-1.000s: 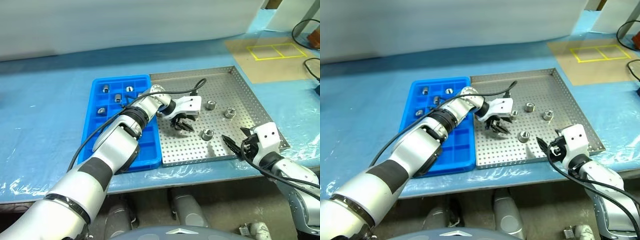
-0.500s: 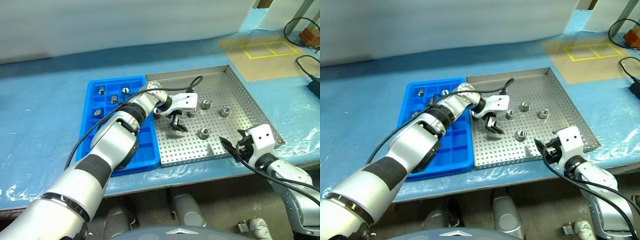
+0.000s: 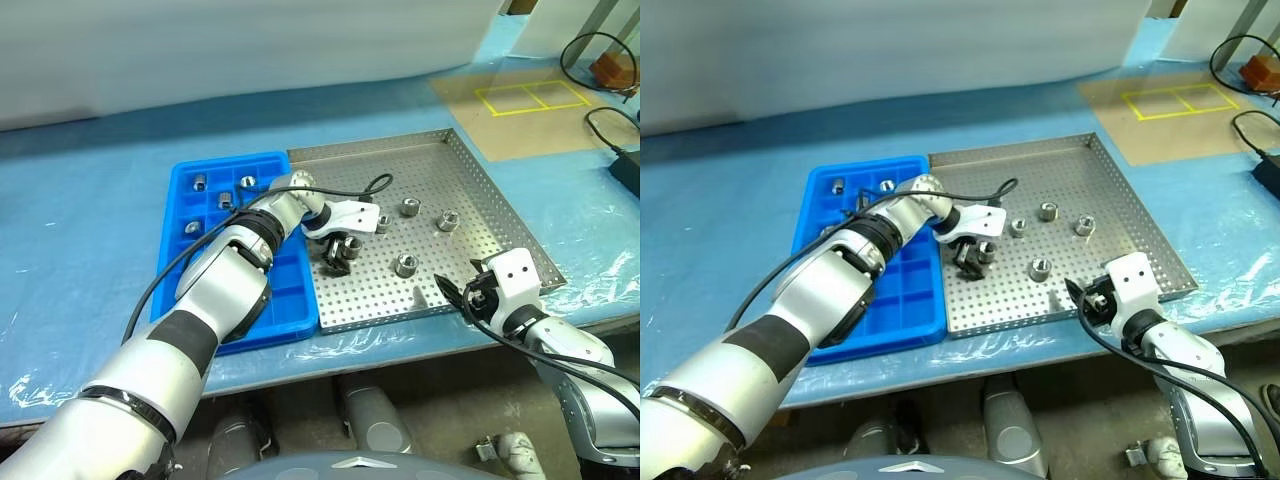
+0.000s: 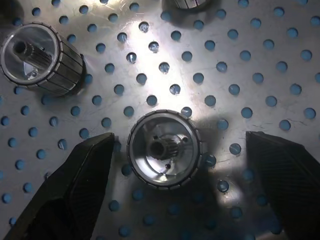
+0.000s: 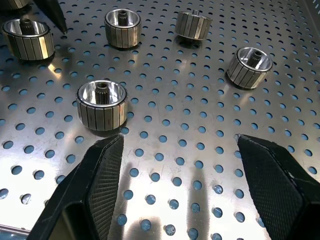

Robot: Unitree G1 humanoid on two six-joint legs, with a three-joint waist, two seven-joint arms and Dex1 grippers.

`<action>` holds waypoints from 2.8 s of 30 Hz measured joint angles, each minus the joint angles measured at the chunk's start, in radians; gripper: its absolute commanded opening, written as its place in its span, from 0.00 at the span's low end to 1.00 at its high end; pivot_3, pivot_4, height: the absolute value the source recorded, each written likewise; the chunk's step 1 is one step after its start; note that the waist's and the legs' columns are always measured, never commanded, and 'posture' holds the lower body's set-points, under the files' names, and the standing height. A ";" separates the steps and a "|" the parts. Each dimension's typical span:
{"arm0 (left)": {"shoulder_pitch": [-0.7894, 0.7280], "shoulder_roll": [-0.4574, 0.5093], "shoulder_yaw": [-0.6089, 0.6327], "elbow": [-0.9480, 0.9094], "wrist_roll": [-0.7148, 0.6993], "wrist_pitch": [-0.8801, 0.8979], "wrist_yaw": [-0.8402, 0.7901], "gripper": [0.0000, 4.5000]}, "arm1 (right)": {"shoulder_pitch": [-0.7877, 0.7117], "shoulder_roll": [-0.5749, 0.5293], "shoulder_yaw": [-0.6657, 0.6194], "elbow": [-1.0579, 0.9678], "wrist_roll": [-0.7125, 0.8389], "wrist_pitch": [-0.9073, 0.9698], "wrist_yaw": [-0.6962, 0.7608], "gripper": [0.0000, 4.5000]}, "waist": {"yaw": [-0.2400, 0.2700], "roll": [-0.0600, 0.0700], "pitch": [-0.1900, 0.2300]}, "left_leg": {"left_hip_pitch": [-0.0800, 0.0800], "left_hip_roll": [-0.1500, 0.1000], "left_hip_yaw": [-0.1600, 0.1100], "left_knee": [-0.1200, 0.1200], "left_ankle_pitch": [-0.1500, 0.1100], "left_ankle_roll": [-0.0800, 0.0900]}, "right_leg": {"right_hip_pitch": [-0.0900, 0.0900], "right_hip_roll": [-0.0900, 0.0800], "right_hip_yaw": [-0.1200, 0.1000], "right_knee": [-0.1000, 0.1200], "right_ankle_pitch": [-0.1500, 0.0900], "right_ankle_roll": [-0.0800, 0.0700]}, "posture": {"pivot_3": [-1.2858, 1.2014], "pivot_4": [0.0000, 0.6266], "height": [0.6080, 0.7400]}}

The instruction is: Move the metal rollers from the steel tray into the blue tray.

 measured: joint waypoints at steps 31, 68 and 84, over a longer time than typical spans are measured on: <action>0.016 -0.029 0.022 0.003 0.007 0.078 0.060 0.39 | 0.009 0.018 0.031 0.002 -0.064 -0.032 -0.016 0.83 | -0.059 0.000 0.000 | -0.004 -0.019 -0.015 0.015 -0.012 0.013 | 0.021 -0.025 -0.021 -0.008 -0.009 0.015 | 0.24 0.24 1.00; 0.402 0.331 0.421 -1.025 -0.649 0.600 -0.200 0.39 | -0.503 -0.106 0.139 0.105 0.131 0.045 0.222 0.83 | -0.031 0.009 0.012 | -0.010 -0.015 -0.015 0.015 -0.008 0.015 | 0.009 -0.028 -0.027 0.008 -0.008 0.012 | 0.39 0.24 1.00; 0.808 0.542 0.521 -1.326 -0.721 0.728 0.111 0.39 | -0.814 0.100 0.471 0.472 0.055 -0.168 0.474 0.83 | 0.261 0.011 0.013 | -0.006 0.000 -0.011 0.012 0.004 -0.009 | -0.002 -0.020 -0.026 0.034 -0.014 0.002 | 0.48 0.24 1.00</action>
